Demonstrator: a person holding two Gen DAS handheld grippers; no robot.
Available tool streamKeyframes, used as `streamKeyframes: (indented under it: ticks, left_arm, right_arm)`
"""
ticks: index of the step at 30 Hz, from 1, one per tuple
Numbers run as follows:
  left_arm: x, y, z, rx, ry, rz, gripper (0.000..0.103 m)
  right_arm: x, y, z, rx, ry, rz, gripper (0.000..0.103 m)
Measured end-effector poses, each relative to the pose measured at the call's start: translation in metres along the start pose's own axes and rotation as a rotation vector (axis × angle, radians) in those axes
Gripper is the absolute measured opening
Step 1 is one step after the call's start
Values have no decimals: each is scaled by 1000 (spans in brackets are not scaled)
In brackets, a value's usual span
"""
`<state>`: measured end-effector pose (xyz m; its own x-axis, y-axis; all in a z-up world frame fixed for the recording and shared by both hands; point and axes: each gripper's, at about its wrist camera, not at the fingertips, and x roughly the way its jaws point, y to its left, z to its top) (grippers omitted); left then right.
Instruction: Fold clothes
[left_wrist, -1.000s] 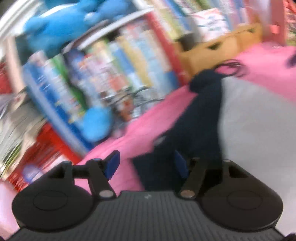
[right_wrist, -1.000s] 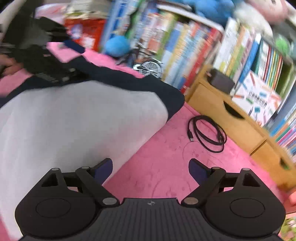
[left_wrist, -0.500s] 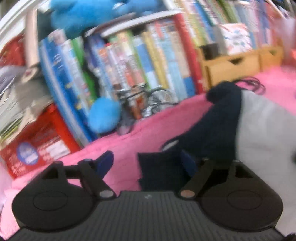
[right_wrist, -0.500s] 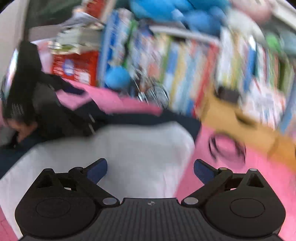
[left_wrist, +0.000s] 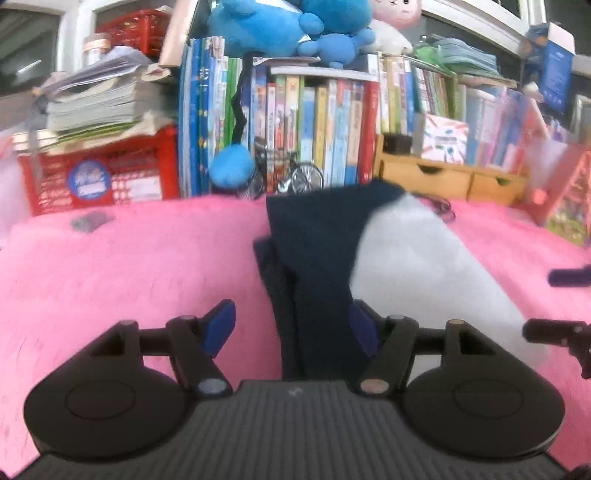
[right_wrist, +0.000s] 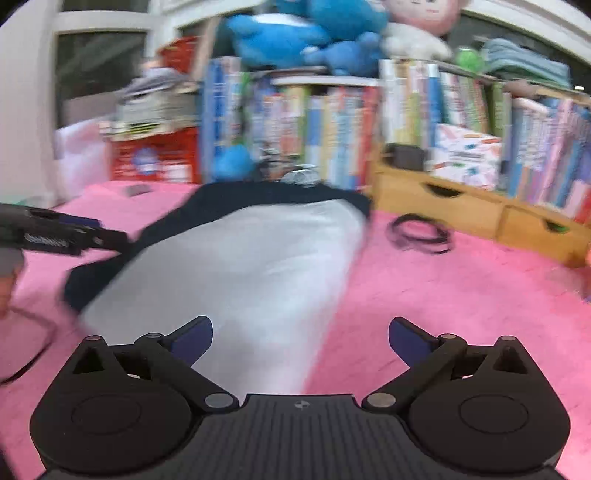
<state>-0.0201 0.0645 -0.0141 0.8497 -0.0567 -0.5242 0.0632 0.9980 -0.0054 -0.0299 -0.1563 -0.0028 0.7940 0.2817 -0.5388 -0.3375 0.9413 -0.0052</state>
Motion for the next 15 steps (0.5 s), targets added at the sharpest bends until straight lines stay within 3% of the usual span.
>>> streamKeyframes:
  ticks: [5, 11, 15]
  left_arm:
    - [-12, -29, -18, 97, 65, 82, 69]
    - [-7, -46, -32, 107, 168, 88, 74]
    - [-4, -46, -35, 110, 170, 104, 78]
  right_arm:
    - [-7, 39, -25, -83, 34, -1, 103]
    - [-3, 59, -38, -50, 50, -30, 103]
    - [0, 55, -43, -27, 48, -66, 103]
